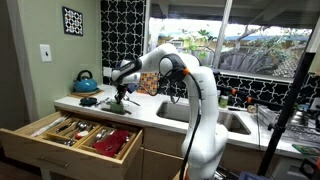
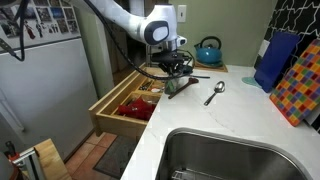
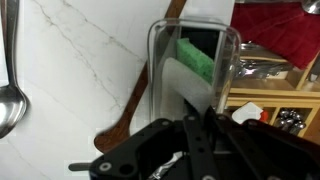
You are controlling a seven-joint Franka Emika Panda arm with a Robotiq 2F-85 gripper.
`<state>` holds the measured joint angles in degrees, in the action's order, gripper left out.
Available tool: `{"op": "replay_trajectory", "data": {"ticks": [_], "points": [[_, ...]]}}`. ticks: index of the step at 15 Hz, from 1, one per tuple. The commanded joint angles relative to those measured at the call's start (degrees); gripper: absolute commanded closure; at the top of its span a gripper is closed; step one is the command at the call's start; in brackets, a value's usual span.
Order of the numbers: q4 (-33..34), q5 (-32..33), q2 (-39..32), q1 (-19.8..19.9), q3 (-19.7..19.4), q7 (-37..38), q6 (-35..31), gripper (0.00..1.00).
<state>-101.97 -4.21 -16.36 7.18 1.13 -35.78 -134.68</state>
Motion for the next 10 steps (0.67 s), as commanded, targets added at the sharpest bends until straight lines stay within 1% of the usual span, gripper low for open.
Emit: {"op": "replay_trajectory", "data": {"ticks": [1, 5, 10], "points": [[0.9, -2.9, 0.1, 0.8, 0.8, -0.8, 1.7, 0.98], [1.1, -4.0, 0.9, 0.7, 0.9, -0.6, 2.0, 0.98], [1.8, -3.7, 1.6, 0.6, 0.7, -0.4, 1.9, 0.98]]}}
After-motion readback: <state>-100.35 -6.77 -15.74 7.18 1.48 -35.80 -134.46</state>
